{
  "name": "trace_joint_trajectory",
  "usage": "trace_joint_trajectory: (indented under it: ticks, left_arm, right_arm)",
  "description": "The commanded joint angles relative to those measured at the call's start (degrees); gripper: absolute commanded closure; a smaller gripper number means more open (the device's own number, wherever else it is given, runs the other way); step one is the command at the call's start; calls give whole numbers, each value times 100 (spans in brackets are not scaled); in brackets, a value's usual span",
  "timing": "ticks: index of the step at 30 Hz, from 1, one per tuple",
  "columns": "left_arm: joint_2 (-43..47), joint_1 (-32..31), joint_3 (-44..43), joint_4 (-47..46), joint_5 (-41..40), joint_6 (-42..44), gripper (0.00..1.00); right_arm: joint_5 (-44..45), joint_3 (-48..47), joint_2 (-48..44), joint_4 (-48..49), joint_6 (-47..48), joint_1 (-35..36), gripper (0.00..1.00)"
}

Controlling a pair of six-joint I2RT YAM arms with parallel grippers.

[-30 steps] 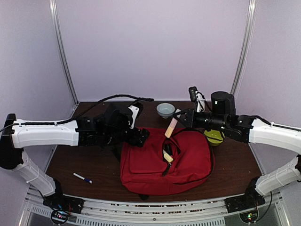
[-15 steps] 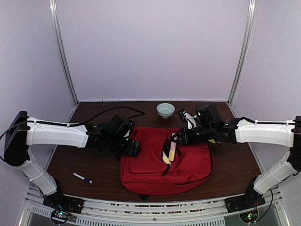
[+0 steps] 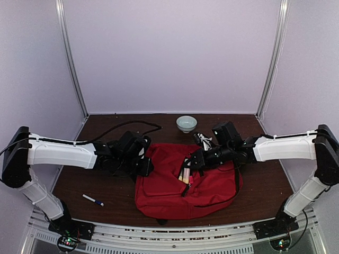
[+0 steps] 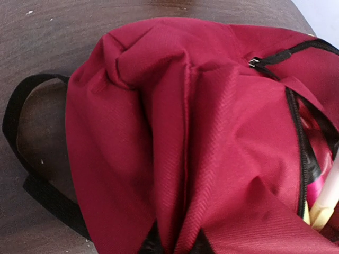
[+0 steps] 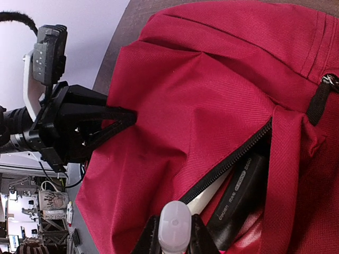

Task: Pack the student bag
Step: Place the pen in the lower front pocket of the bag, then adjust the pen in the student bag.

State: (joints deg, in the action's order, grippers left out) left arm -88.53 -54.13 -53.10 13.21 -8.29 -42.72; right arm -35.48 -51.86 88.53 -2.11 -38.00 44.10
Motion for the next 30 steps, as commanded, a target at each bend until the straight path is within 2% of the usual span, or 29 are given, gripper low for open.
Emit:
trace_joint_trajectory:
  ticks: [1, 3, 6, 11, 15, 20, 25, 30]
  left_arm:
    - [194, -1, 93, -204, -102, -30, 93]
    - [261, -1, 105, -226, -106, -30, 100]
    - [407, -1, 189, -390, -139, -3, 100]
    - [590, -1, 354, -743, -186, 102, 100]
    - [585, -1, 358, -820, -145, 184, 100]
    - [574, -1, 365, -886, -113, 225, 100]
    - [544, -1, 347, -858, -96, 233, 100]
    - [531, -1, 361, -855, -85, 227, 100]
  right_arm:
    - [-339, 194, -45, -241, -85, 86, 95]
    - [-200, 178, -113, -482, 68, 87, 87]
    - [259, 55, -177, -1068, 505, 88, 70]
    - [1190, -461, -195, -2422, 1377, 98, 56]
    - [1766, -888, -367, -2976, 1851, 126, 47]
    - [2033, -1298, -467, -3080, 2012, 211, 48]
    - [1194, -1115, -285, -2087, 1449, 306, 56]
    - [934, -1265, 262, -1923, 1256, 623, 59]
